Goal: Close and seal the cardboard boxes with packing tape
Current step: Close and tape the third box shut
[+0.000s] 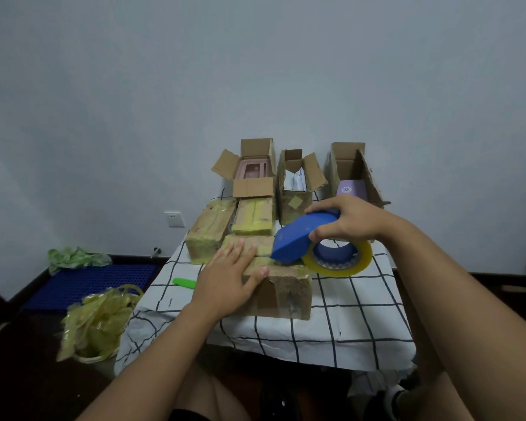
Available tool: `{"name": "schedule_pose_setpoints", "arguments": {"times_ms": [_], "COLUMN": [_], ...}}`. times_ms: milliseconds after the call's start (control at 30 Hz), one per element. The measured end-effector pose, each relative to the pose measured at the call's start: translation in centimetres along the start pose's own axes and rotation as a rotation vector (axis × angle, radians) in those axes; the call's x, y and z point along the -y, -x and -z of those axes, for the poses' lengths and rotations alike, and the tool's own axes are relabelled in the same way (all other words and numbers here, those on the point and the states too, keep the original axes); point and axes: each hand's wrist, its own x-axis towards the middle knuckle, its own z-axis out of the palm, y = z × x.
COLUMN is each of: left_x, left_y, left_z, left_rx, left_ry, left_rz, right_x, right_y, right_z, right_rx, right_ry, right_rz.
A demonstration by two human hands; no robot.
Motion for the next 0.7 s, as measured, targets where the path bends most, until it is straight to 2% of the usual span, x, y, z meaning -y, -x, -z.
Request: {"name": "schedule_pose_setpoints", "arguments": {"times_ms": [333,567,700], "left_x": [-2.1,-2.4,-2.2], "left_y": [-0.2,-3.7,-3.8], "left_z": [0.9,1.0,0.7], "left_rx": [-0.057,0.081,0.031], "left_ry": [0.006,0.012,0.027], "left_rz": [-0.076,-0.176,-0.163], "right_x": [-0.7,-1.9,-2.6], "right_y": [0.4,0.6,0.8], "right_z": [-0.5,-1.0,-1.0], "right_rx": [-0.020,-0.053,-0.073], "right_ry": [-0.009,-0.070,-0.092], "right_rz": [-0.001,-0.021,-0.012]}}
